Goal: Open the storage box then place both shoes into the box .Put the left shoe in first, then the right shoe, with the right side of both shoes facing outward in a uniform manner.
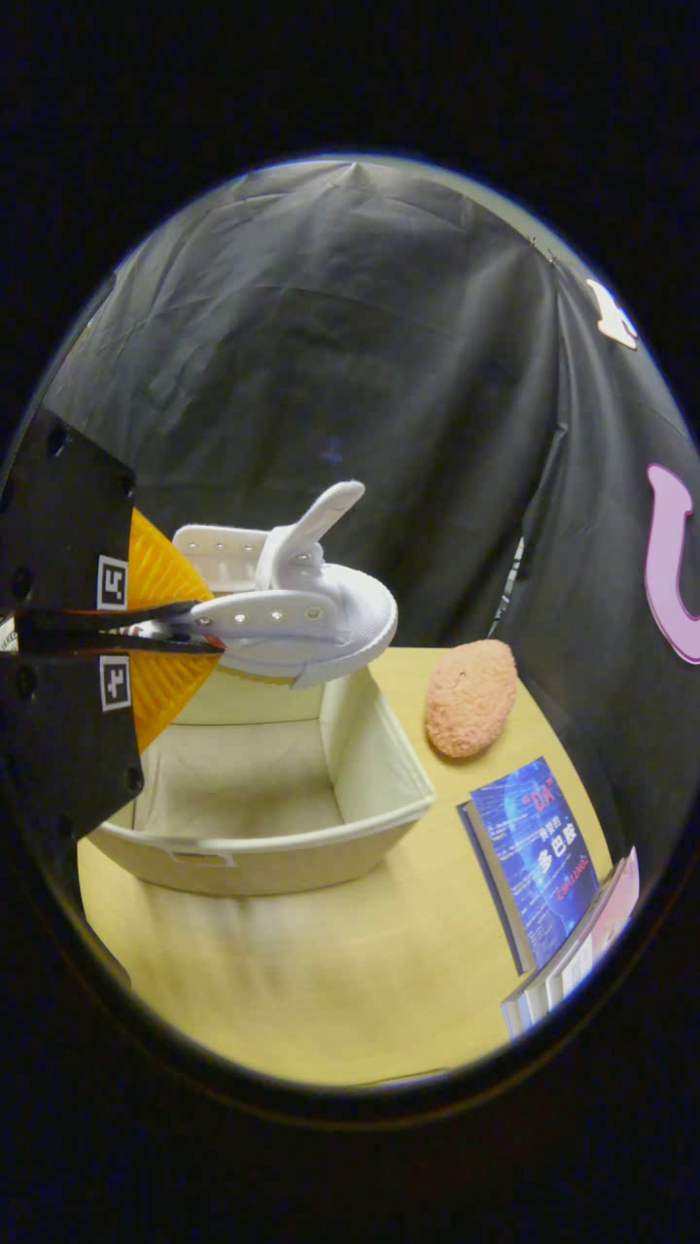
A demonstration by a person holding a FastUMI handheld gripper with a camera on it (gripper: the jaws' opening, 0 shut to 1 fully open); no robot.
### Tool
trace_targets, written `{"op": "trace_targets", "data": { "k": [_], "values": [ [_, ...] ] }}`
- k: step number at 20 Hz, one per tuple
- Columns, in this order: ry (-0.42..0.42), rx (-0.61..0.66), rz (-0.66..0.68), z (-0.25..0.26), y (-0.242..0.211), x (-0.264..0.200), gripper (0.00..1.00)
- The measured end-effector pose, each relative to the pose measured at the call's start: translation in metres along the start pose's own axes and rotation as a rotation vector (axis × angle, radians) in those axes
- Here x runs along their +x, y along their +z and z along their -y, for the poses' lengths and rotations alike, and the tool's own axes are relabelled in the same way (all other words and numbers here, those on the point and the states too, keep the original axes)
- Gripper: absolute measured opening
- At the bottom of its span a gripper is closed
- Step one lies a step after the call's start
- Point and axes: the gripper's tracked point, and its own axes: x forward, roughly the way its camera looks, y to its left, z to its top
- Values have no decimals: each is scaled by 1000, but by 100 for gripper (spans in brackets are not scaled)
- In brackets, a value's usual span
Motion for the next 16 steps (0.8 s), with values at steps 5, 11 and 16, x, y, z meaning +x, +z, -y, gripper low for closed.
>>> {"op": "trace_targets", "data": {
  "k": [5, 11, 16],
  "values": [
    [-114, -45, -21, 28, -17, 36, 3],
    [-208, -3, -3, 44, -19, 71, 3],
    [-273, -51, 3, 52, -26, 87, 4]
  ]
}}
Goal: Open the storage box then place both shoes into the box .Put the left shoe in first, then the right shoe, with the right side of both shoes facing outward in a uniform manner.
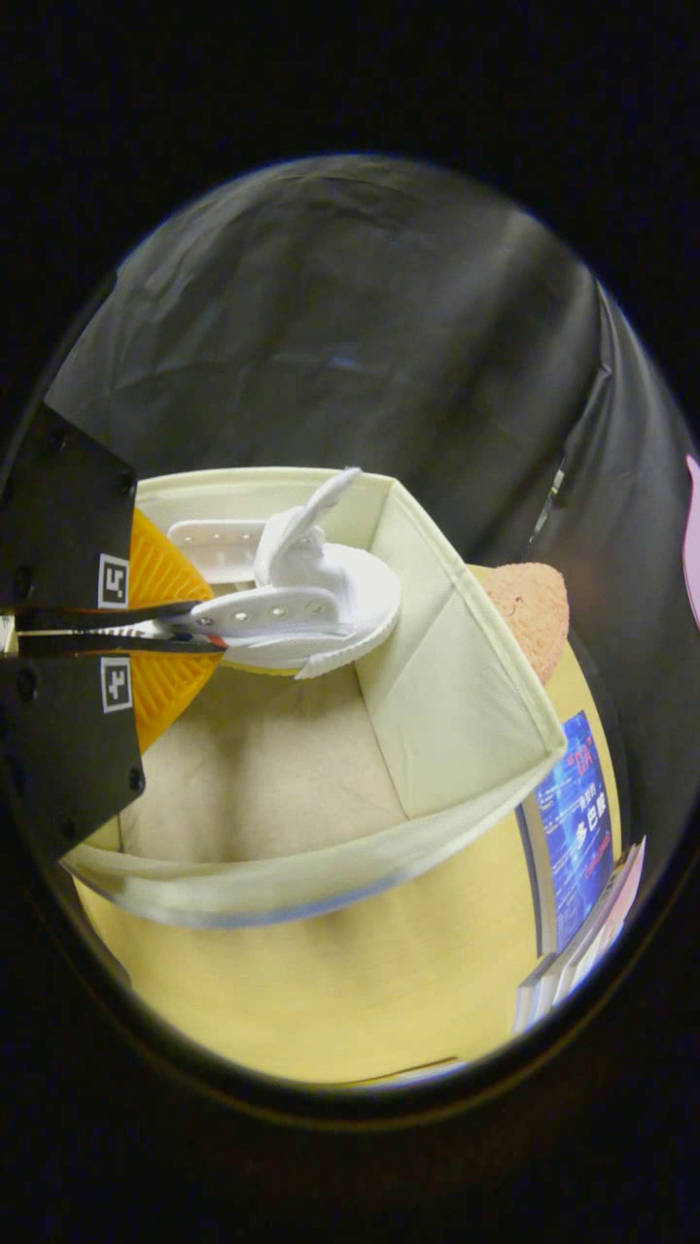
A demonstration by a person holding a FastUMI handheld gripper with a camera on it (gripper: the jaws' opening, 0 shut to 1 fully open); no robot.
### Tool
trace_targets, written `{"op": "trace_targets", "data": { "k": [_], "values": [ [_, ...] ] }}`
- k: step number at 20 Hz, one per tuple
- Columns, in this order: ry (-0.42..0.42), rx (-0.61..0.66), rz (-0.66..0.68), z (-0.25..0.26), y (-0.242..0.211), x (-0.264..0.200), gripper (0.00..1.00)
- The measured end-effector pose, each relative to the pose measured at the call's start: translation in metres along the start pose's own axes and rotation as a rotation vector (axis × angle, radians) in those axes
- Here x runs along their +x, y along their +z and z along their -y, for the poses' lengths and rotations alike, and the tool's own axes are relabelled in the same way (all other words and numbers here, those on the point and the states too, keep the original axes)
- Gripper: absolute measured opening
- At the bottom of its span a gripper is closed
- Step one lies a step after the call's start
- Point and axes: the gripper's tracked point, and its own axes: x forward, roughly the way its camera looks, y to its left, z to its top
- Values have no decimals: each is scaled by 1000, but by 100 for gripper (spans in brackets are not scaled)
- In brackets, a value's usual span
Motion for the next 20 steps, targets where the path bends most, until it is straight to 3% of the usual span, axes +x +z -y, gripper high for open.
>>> {"op": "trace_targets", "data": {
  "k": [1, 6, 9, 15, 20],
  "values": [
    [-15, -11, -15, 4, -5, 2, 9],
    [88, 38, -7, -10, 6, -1, 20],
    [119, 57, -3, -9, 16, -13, 21],
    [188, 96, 133, 10, 72, -77, 21],
    [179, 185, 330, 75, 139, -154, 20]
  ]
}}
